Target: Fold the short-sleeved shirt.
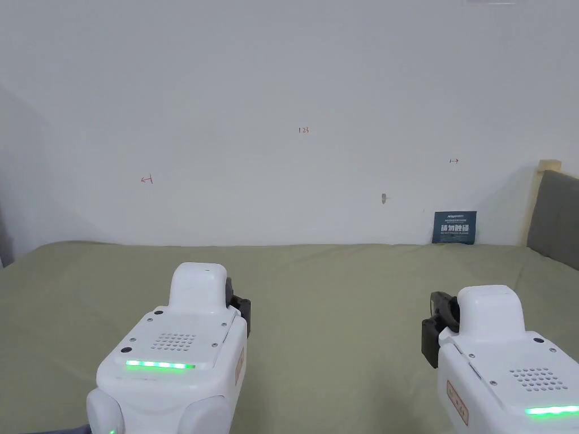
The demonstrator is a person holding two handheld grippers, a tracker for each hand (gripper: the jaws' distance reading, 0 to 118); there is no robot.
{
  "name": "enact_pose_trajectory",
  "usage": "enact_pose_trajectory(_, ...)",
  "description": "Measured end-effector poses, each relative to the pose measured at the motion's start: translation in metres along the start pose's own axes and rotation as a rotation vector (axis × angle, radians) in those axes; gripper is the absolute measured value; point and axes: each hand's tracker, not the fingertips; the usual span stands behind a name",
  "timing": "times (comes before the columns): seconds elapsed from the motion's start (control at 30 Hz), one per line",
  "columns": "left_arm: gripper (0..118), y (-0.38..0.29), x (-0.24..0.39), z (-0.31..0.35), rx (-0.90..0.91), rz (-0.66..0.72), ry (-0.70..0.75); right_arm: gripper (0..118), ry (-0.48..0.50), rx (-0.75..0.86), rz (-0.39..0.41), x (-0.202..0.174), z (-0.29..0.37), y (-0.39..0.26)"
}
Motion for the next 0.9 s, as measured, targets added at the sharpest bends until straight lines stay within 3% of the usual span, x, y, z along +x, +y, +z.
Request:
enact_pose_trajectory(0.23, 1, 0.001, 0.001, 0.002, -0.003, -0.005, 0.002, 5, -0.011, -0.001, -0.012, 0.003, 0.0, 0.002)
enact_pose_trajectory(0.27, 9, 0.001, 0.002, 0.002, -0.006, -0.004, 0.008, 19, -0.015, -0.002, -0.015, 0.004, 0.0, 0.003)
enact_pose_trajectory(0.3, 26, 0.001, 0.001, 0.001, -0.008, -0.004, 0.02, 48, -0.018, -0.003, -0.019, 0.005, -0.001, 0.003)
enact_pose_trajectory(0.33, 72, 0.0, 0.001, 0.0, -0.009, -0.005, 0.035, 98, -0.023, -0.009, -0.024, 0.006, -0.002, 0.005)
enact_pose_trajectory(0.37, 101, -0.001, 0.001, -0.001, -0.007, 0.0, 0.046, 118, -0.027, -0.018, -0.027, 0.006, -0.005, 0.005)
enact_pose_trajectory(0.4, 118, -0.001, 0.0, -0.002, -0.008, 0.003, 0.05, 118, -0.02, -0.016, -0.041, 0.007, -0.003, 0.005)
enact_pose_trajectory(0.43, 118, -0.005, 0.0, 0.0, -0.008, 0.004, 0.047, 118, -0.025, 0.039, -0.041, 0.009, -0.003, 0.009)
enact_pose_trajectory(0.6, 118, -0.001, 0.003, -0.001, -0.039, -0.009, 0.046, 118, -0.028, 0.023, -0.037, 0.013, -0.003, 0.017)
enact_pose_trajectory(0.77, 118, 0.004, -0.005, 0.005, -0.036, 0.122, -0.047, 118, 0.003, 0.026, -0.031, 0.012, 0.002, 0.022)
enact_pose_trajectory(0.83, 118, 0.011, -0.008, 0.006, -0.113, 0.092, -0.094, 118, 0.0, 0.029, -0.018, 0.013, 0.002, 0.029)
enact_pose_trajectory(0.9, 118, 0.013, -0.003, 0.009, -0.086, 0.044, -0.045, 118, 0.01, 0.032, -0.017, 0.014, 0.003, 0.021)
